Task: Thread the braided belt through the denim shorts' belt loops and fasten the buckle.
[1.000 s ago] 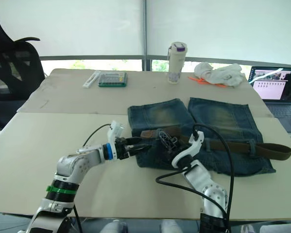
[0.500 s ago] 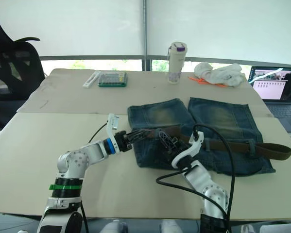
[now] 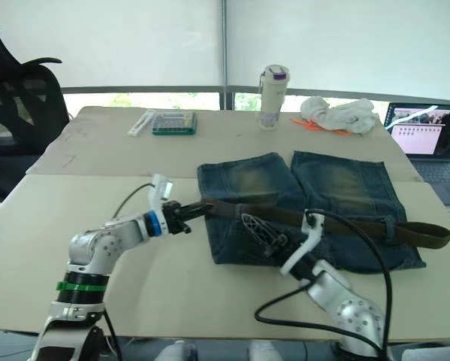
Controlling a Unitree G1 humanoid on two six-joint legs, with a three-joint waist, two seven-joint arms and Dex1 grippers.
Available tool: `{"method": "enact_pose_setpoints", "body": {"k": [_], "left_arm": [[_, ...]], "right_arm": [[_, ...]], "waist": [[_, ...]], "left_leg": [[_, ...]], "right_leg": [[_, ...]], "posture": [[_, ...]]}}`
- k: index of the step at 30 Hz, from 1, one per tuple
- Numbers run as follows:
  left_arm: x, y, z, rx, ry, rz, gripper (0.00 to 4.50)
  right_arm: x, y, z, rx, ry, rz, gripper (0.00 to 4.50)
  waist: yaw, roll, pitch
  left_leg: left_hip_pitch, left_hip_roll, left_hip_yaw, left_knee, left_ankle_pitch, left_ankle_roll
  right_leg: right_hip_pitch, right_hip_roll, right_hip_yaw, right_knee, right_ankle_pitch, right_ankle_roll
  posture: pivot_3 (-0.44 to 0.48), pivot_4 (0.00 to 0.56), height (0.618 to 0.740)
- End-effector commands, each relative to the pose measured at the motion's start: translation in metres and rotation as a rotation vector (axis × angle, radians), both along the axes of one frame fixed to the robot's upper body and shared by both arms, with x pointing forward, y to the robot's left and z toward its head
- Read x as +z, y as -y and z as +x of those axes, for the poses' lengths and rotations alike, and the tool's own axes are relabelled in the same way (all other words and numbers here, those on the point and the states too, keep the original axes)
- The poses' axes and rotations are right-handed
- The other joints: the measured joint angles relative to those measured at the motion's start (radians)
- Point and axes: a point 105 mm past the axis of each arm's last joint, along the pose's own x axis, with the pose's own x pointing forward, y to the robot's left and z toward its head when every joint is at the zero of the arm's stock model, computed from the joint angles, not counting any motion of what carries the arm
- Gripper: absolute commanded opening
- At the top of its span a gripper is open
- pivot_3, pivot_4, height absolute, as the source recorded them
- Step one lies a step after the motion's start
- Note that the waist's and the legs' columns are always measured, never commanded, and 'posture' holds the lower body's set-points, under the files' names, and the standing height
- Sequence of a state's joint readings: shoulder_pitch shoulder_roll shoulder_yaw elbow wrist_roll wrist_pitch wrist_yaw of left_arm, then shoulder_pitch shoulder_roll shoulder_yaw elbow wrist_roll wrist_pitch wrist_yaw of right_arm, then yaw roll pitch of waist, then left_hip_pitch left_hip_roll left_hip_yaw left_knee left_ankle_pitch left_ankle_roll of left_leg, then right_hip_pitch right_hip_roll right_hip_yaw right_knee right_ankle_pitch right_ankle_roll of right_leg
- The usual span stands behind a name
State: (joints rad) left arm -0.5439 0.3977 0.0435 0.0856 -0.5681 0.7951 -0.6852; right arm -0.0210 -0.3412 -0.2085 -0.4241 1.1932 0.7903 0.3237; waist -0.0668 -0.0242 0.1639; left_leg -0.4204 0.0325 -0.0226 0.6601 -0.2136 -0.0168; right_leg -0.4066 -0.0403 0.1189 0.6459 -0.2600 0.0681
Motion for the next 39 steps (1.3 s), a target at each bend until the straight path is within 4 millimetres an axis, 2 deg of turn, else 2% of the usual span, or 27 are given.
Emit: {"method": "enact_pose_setpoints", "body": {"k": [1, 6, 11, 16, 22, 27, 39], "left_arm": [[0.013, -0.024, 0.011, 0.047, 0.126, 0.147, 0.0], [0.008, -0.058, 0.02, 0.125, 0.174, 0.378, 0.0], [-0.001, -0.092, 0.028, 0.235, 0.171, 0.582, 0.0], [-0.012, -0.13, 0.035, 0.407, 0.129, 0.719, 0.0], [-0.012, -0.15, 0.038, 0.507, 0.152, 0.79, 0.0], [-0.018, -0.172, 0.036, 0.576, 0.165, 0.907, 0.0], [-0.026, -0.187, 0.029, 0.639, 0.156, 0.965, 0.0]], "right_arm": [[0.018, 0.033, -0.006, -0.039, 0.117, -0.102, 4.49], [0.025, 0.092, -0.011, -0.11, 0.144, -0.309, 4.49], [0.042, 0.167, 0.002, -0.34, 0.148, -0.511, 4.49], [0.045, 0.219, 0.013, -0.52, 0.083, -0.747, 4.49], [0.044, 0.239, 0.022, -0.536, 0.054, -0.889, 4.49], [0.035, 0.243, 0.03, -0.504, -0.012, -0.9, 4.49], [0.02, 0.249, 0.042, -0.486, -0.119, -0.907, 4.49]], "waist": [[0.001, 0.0, 0.0], [0.009, -0.001, 0.001], [0.016, -0.001, 0.001], [0.02, -0.001, 0.001], [0.016, -0.001, 0.001], [0.013, -0.001, 0.001], [0.001, 0.0, 0.0]], "left_leg": [[0.0, 0.0, 0.0, 0.0, 0.0, 0.0], [0.0, 0.0, 0.0, 0.0, 0.0, 0.0], [0.0, 0.0, 0.001, 0.0, 0.0, 0.0], [0.0, -0.001, 0.002, 0.0, 0.0, 0.0], [0.003, 0.0, 0.002, 0.0, 0.0, 0.0], [0.004, 0.0, 0.004, -0.001, 0.0, 0.0], [0.005, 0.0, 0.004, -0.001, 0.0, 0.0]], "right_leg": [[0.0, 0.0, 0.0, 0.0, 0.0, 0.0], [0.0, 0.0, 0.0, -0.001, 0.0, 0.0], [0.001, 0.0, 0.001, -0.001, 0.0, 0.0], [0.001, -0.001, 0.001, -0.001, 0.0, 0.0], [0.002, -0.001, 0.002, 0.0, 0.0, 0.0], [0.002, -0.001, 0.003, 0.0, 0.0, 0.0], [0.002, -0.001, 0.003, 0.001, 0.0, 0.0]], "posture": [[0.0, 0.15, 0.737], [0.0, 0.15, 0.737], [0.0, 0.15, 0.737], [0.0, 0.15, 0.737], [0.0, 0.15, 0.737], [0.0, 0.15, 0.737], [0.0, 0.15, 0.737]]}}
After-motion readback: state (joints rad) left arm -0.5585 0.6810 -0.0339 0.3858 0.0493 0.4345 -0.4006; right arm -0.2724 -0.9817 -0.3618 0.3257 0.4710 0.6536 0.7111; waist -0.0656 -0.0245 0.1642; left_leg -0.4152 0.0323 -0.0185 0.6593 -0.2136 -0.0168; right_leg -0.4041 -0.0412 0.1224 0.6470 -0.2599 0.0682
